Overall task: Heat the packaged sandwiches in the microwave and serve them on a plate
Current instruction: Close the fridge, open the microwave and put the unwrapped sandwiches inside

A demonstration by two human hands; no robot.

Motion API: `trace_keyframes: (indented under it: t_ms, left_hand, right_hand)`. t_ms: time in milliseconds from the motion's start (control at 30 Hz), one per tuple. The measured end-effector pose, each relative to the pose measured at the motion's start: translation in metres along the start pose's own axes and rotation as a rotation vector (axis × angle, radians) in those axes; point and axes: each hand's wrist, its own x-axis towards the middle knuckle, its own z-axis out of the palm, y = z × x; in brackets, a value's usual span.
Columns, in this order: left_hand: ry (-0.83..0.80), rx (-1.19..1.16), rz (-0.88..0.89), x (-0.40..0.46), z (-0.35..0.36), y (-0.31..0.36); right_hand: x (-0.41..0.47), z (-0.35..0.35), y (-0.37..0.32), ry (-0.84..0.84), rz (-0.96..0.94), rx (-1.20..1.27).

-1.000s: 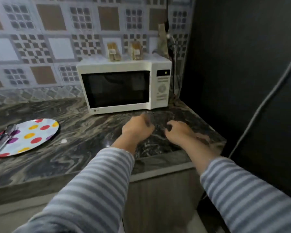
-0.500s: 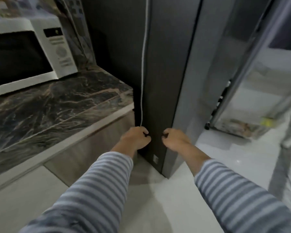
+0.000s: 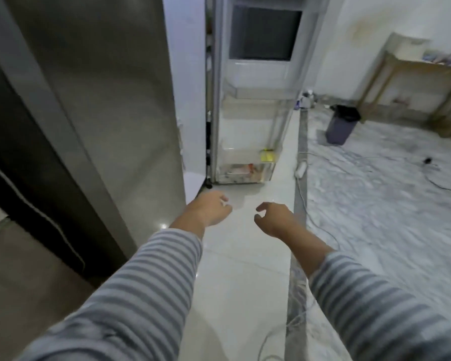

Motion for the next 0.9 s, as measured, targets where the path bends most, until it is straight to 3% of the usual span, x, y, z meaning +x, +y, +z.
trace_keyframes:
  t_ms: [367,900]
  left_hand:
    - [-0.201,0.115,0.224,0.166,0.070,0.168]
    - [-0.179,0.206,0.476,0.427,0.085,0.397]
  right_hand:
    - [0.106,-0.094,0.149,0.125,0.258,0.117]
    - [0.333,-0.272,0.267,0.351,0.385,0.185]
